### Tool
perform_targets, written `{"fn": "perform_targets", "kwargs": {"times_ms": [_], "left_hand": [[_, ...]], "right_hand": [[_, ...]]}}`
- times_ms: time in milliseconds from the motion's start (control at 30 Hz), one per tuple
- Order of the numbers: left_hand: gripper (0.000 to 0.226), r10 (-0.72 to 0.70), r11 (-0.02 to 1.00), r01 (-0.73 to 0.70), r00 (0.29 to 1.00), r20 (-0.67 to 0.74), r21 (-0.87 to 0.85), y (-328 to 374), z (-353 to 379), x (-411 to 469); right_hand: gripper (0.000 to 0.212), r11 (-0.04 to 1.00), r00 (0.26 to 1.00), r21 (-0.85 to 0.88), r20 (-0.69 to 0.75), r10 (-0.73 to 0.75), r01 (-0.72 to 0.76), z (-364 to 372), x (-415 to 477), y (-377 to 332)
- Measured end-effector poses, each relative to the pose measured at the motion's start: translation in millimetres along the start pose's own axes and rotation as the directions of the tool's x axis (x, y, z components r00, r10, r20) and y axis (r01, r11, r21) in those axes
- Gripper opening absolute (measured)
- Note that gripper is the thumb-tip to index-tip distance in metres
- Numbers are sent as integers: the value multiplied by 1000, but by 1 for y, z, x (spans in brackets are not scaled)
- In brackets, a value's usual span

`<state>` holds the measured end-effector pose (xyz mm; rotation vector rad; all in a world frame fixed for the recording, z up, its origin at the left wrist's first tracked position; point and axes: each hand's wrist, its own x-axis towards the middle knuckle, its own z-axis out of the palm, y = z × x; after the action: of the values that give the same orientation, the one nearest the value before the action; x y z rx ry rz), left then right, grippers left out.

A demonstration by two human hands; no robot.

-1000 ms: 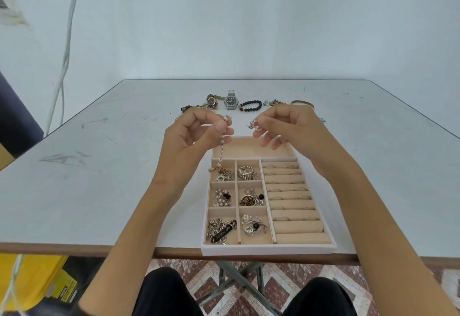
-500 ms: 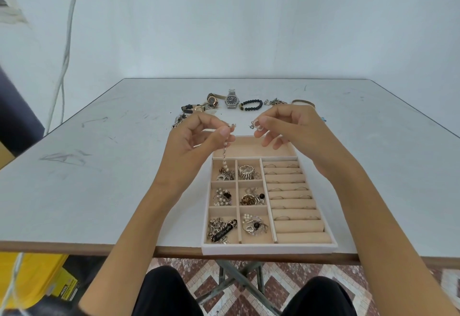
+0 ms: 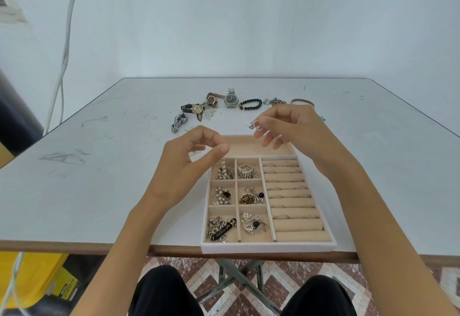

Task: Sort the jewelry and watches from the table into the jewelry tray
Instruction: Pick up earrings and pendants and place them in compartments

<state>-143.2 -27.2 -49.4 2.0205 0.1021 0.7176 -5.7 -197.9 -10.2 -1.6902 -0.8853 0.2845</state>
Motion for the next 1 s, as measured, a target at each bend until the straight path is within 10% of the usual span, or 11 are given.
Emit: {"fn": "perform_targets", "kwargs": {"times_ms": [400,800,1000], "left_hand": [[27,25,911,-55,997,78,409,-25,-1,3],[27,39,911,-22,999,-33,411,-31,-7,-2],[46,-176,762,127,984,14,635,-40,-14,-11]], "right_hand": [[15,1000,1000,-13,12,10,-9,0,0,1],[14,996,997,-86,61,36,-30,2,0,3],[11,989,991,-143,129,44,-25,3,-3,2]]}}
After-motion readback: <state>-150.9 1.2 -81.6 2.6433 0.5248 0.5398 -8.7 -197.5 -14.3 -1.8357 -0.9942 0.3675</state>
